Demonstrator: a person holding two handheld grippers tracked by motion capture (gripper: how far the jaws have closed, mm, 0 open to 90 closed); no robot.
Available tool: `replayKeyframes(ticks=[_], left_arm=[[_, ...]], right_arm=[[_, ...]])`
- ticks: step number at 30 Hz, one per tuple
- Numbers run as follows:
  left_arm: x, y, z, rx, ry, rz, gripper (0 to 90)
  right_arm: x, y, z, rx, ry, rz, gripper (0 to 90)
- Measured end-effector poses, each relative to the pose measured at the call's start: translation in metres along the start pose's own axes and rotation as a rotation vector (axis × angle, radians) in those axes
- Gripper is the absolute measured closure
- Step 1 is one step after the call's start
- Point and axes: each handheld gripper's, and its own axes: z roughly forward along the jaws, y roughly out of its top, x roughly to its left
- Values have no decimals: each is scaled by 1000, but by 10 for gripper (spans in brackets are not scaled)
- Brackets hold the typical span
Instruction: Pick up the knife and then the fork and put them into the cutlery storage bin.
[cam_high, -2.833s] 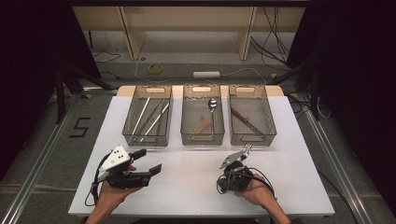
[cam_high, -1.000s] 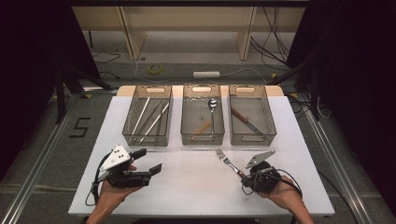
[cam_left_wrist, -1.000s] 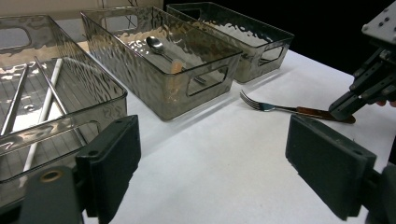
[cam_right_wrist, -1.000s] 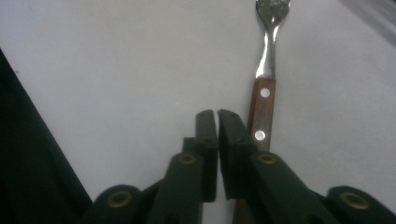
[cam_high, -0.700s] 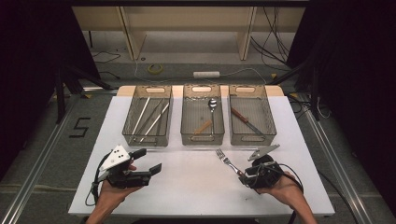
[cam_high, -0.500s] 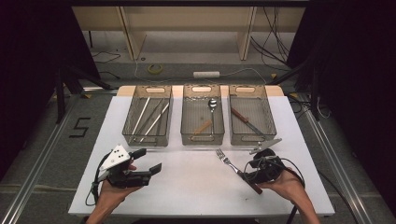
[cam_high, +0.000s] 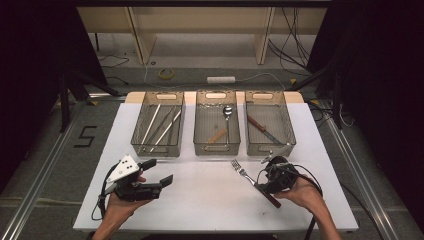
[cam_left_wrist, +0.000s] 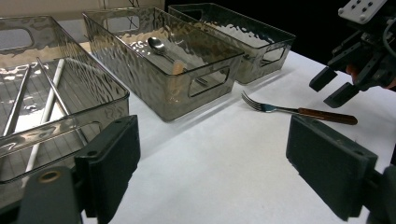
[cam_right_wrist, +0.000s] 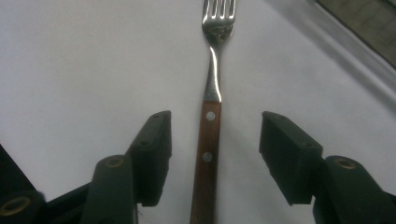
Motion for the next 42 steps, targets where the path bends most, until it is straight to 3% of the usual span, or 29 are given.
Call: replayKeyframes(ticks=[10,28,33,42], left_arm=[[0,0,0,1,-1,3,171],[-1,0,0,2,-3,4,171],[-1,0,0,2,-1,4,171],[-1,0,0,3,-2,6,171]], right_arm=[[1,-1,12,59,-10,-1,605],[2,-2,24,128,-17,-12,703],[4,-2,26,136,-44,-24,751],[4,-1,26,145,-40,-36,765]])
